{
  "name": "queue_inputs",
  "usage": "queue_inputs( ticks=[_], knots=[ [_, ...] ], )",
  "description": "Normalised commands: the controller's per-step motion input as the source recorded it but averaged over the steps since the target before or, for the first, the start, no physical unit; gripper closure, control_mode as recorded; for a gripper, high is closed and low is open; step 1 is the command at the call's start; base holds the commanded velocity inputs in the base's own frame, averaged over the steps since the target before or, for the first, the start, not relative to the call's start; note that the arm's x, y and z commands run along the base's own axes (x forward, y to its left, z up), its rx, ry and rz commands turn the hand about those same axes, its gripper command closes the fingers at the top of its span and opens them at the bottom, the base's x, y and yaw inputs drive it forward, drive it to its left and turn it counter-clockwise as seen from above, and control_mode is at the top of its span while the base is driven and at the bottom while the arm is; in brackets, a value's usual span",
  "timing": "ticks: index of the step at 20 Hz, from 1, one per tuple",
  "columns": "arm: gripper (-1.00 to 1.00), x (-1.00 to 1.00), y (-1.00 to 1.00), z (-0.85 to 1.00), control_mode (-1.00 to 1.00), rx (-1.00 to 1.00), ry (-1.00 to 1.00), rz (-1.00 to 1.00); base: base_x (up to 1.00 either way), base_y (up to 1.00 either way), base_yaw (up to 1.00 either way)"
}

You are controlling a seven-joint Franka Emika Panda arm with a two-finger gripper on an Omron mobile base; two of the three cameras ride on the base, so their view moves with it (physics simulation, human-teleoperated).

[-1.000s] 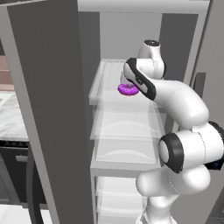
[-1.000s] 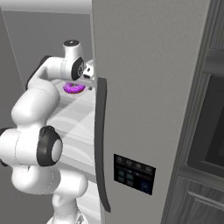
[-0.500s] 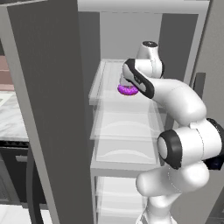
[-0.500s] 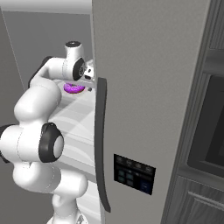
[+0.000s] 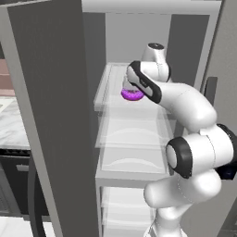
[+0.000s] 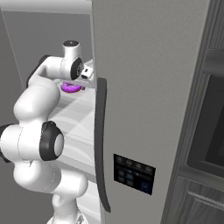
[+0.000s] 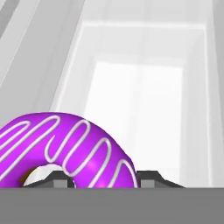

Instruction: Take the cupcake and donut from the fridge and place them on the empty tray on the dining counter.

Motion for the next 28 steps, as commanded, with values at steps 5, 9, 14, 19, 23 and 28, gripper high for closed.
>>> queue_inputs(
  ticks=[5,9,14,19,23,28],
  knots=[
    [1.0,-0.36,0.13,0.18,-1.0,-0.01,-0.35,-0.02,0.0,0.0,0.0],
    [1.0,-0.51,0.17,0.13,-1.0,0.0,-0.45,-0.04,0.0,0.0,0.0],
    [1.0,-0.6,0.0,0.21,-1.0,0.0,-0.36,-0.04,0.0,0.0,0.0],
    [1.0,-0.72,0.01,0.55,-1.0,0.05,-0.3,-0.03,0.0,0.0,0.0],
    [1.0,-0.67,0.0,0.91,-1.0,0.14,-0.11,-0.04,0.0,0.0,0.0],
    [1.0,-0.64,0.0,0.82,-1.0,0.22,0.01,-0.03,0.0,0.0,0.0]
  ],
)
